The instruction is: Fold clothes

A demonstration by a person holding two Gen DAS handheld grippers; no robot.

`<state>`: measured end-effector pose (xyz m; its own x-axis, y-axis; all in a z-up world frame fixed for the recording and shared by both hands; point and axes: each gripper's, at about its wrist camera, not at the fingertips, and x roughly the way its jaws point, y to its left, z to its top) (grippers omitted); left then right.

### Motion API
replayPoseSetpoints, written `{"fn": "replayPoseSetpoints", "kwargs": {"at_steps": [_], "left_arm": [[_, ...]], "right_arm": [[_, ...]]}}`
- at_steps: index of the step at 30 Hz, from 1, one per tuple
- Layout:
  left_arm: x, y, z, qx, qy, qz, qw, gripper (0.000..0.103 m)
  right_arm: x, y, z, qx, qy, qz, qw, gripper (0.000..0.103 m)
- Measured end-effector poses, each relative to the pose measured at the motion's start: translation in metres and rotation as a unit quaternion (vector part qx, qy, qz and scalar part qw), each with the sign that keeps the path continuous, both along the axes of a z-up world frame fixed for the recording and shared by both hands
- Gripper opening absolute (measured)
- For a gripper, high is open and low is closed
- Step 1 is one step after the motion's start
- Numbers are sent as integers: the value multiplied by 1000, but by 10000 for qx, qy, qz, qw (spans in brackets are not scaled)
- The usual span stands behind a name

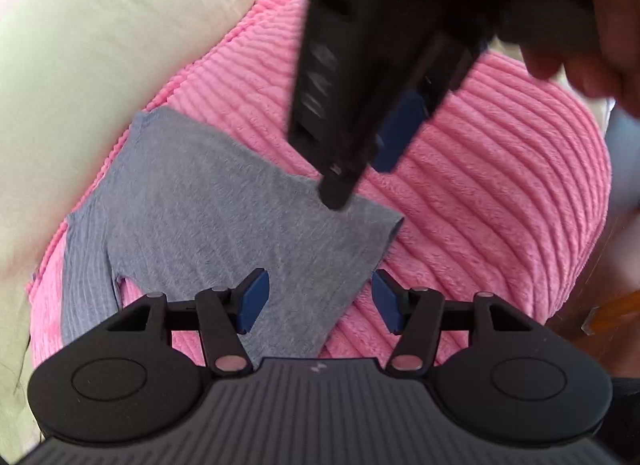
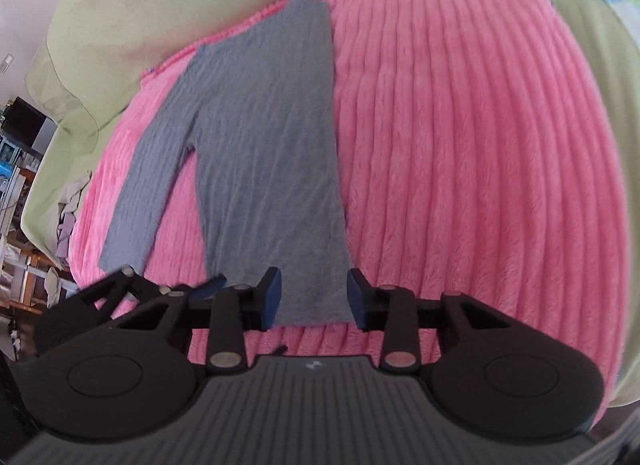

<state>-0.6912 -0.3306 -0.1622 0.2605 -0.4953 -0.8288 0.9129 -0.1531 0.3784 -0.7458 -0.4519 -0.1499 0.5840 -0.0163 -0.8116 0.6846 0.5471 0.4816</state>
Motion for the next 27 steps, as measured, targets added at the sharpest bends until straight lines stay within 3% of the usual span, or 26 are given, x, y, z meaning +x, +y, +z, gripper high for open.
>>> {"fn": "replayPoseSetpoints", "kwargs": {"at_steps": [7,9,10,16,23,25,26,27], "left_arm": [[-22,-9,-13,45,-131,73,9999,61],[-28,-12,-20,88,-272,48,9996,61],[-32,-13,-22,64,-386,33,9992,61],[-48,-21,-25,-32,-636,30,9980,61],[-48,-35,-43,-376,-1236,364,9909,60],[-45,-33,-47,-460,-1195,312,9913,37],[-42,-33,-48,-488,-1152,323,9916,14],[-39,-32,-48,-476,-1052,421,9924,1]], "right_arm": [[11,-20,-30,393,-86,279,9988,32],[19,-24,-38,526,-88,536,9971,6],[23,-24,-38,548,-90,681,9961,1],[27,-30,-11,808,-378,800,9928,1],[36,-39,1,1019,-160,1184,9876,1],[40,-44,2,1238,-49,1423,9820,6],[41,-47,2,1293,0,1509,9801,15],[43,-52,4,1312,92,1560,9790,19]]}}
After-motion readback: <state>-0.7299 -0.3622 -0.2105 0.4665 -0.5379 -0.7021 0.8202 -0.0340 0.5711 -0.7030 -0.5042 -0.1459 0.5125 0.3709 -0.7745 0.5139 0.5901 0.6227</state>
